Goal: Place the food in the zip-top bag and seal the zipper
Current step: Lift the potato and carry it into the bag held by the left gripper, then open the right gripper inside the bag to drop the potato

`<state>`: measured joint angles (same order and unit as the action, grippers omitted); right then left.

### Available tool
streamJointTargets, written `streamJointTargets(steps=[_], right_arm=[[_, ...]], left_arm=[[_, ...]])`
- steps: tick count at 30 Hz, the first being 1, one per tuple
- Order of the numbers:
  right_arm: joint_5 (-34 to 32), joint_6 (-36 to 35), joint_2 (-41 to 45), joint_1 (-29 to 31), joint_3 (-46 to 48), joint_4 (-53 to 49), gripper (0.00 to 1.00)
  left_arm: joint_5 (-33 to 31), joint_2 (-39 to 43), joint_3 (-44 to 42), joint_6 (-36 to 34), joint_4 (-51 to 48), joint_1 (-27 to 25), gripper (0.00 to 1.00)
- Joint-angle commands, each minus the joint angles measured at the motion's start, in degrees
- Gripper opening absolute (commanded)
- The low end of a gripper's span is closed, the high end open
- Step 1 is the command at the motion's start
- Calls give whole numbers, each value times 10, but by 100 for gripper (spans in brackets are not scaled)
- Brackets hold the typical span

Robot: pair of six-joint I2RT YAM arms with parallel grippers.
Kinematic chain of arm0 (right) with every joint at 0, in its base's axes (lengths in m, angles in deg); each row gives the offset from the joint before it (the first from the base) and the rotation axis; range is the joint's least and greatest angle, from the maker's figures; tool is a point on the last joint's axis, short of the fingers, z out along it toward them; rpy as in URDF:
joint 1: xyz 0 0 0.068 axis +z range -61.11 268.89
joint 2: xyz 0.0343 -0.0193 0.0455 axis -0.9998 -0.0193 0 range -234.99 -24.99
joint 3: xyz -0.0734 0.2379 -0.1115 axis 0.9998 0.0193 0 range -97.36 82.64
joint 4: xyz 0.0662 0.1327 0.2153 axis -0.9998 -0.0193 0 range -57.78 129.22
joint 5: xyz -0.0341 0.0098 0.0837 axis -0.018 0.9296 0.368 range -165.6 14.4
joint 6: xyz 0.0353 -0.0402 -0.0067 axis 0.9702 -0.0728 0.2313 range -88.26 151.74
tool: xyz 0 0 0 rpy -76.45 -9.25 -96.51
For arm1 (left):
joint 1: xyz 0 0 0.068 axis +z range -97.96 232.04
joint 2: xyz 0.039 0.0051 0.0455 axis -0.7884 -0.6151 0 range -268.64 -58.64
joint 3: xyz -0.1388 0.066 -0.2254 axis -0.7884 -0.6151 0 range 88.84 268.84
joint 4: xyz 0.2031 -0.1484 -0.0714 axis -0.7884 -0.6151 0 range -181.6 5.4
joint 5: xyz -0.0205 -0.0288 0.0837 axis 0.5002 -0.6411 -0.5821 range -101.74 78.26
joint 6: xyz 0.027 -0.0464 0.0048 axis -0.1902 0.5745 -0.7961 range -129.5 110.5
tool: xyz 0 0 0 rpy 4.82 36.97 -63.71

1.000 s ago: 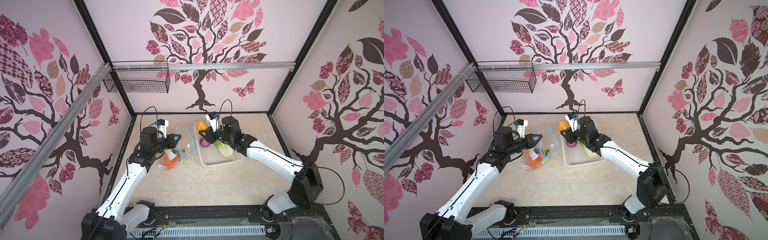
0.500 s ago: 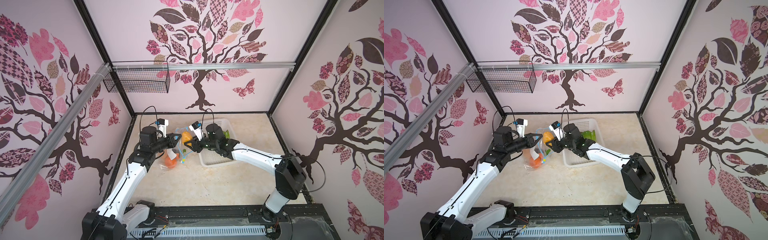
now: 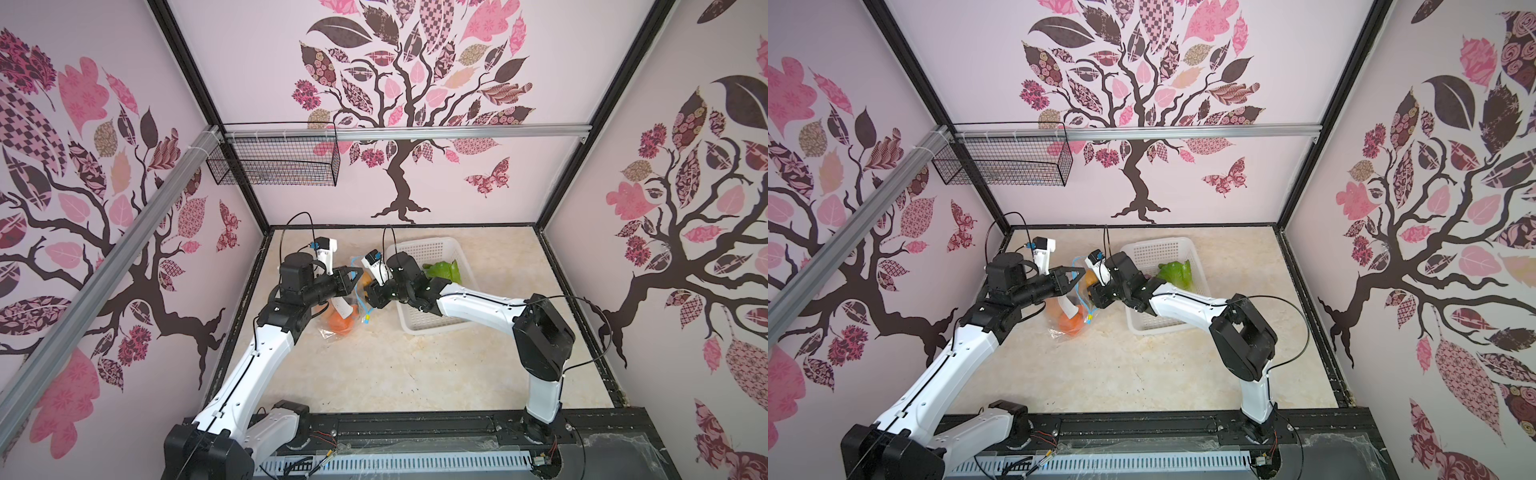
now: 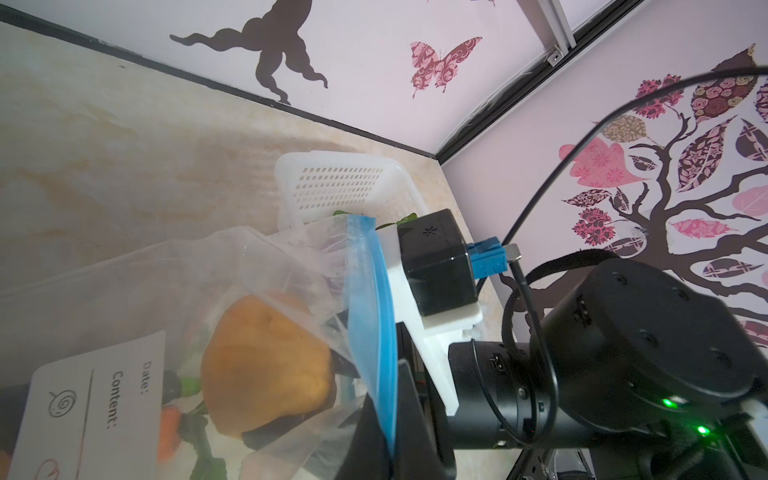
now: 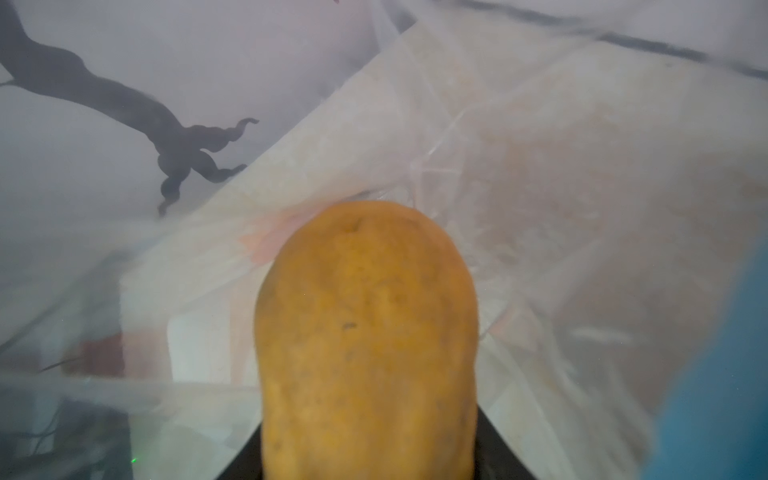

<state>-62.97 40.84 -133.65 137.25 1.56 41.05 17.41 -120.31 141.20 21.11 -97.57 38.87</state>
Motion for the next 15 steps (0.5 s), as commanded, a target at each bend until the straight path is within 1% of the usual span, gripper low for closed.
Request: streamJointTargets(steps=[1,4,8,11,15], right_arm=[[-9,3,-10,1,-12,-11,57],[-2,4,6,1,-3,-2,64],[6,5,37,1,10,10,72],[2,8,67,1,30,23,73],[-30,8,117,-1,66,42,74]], left_arm=[[-7,5,4,1,7,-2,0],[-13,3,5,1,5,-1,0],[-26,3,4,0,1,1,0],[-32,3,3,-1,-2,6,0],[-37,3,3,-3,-3,11,0]])
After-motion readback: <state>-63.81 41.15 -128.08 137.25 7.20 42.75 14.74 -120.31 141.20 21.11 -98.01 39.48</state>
